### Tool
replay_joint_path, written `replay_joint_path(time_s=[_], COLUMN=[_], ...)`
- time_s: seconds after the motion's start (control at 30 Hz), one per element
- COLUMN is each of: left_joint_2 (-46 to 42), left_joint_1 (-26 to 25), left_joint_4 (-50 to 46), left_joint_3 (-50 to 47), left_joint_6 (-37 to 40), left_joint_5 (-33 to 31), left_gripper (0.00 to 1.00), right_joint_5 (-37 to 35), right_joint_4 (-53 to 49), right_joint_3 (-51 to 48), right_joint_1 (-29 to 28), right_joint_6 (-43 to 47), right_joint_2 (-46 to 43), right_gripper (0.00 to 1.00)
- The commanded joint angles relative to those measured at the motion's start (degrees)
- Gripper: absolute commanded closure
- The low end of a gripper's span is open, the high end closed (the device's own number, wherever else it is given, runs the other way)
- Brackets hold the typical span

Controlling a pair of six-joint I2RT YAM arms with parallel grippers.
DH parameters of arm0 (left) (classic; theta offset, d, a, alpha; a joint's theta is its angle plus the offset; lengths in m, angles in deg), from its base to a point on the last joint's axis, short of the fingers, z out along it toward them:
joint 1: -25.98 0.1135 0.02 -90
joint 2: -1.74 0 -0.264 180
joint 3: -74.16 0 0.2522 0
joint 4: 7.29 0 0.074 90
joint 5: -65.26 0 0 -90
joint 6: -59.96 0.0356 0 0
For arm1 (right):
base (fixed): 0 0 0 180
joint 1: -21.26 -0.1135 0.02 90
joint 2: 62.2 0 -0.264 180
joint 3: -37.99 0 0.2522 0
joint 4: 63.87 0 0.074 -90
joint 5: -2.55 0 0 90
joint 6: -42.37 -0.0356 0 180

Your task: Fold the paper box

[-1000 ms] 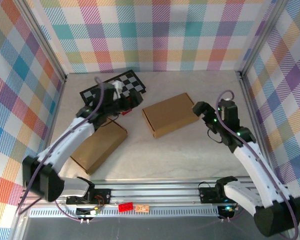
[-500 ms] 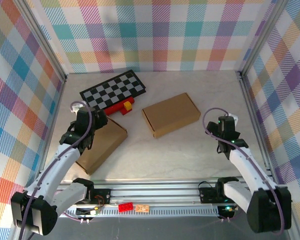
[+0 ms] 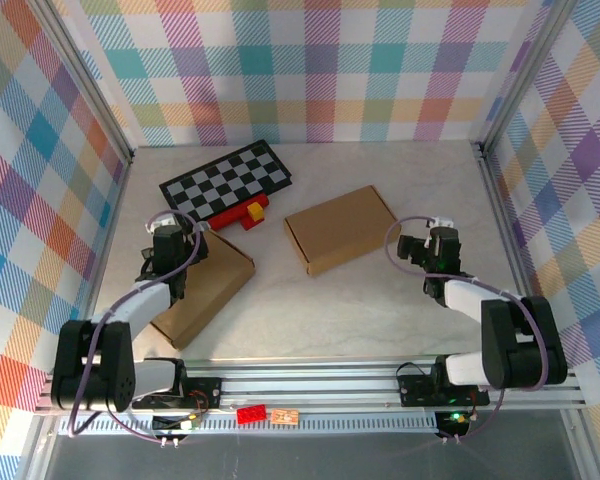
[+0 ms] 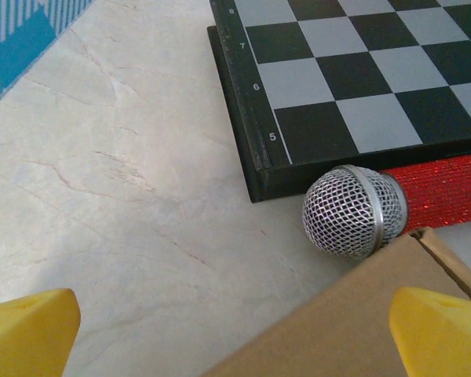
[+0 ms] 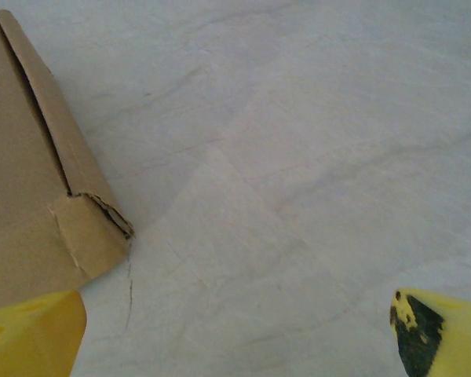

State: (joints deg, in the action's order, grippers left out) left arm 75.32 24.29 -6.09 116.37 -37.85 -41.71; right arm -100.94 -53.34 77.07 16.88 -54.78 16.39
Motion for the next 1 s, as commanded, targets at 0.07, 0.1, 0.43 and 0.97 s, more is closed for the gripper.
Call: replay_joint_path(time_s=[0.07, 0.1, 0.43, 0.97], left_joint_2=[6.16, 6.79, 15.06, 16.34], left_joint_1=[0.78, 0.75, -0.51, -1.27], left_joint_4=[18.01, 19.75, 39.34, 36.08], left_joint_3=[-2.85, -2.99, -8.69, -6.12], left_joint_6=[2.00, 2.46, 5.52, 7.07], left_joint_5=[4.39, 4.67, 6.87, 8.26], left_gripper=[0.00, 0.00, 0.00, 0.00], right_joint_5=[5.03, 5.90, 9.25, 6.29], right_joint_4=[8.35, 8.61, 15.88, 24.93], right_joint_3=[1.67, 1.53, 0.79, -2.76], right_joint_1=[1.64, 2.05, 3.31, 3.16], right_joint_6=[4.08, 4.08, 5.29, 4.36], right_joint_2=[1.66, 1.51, 5.99, 9.28], right_gripper=[0.01, 0.01, 0.01, 0.01])
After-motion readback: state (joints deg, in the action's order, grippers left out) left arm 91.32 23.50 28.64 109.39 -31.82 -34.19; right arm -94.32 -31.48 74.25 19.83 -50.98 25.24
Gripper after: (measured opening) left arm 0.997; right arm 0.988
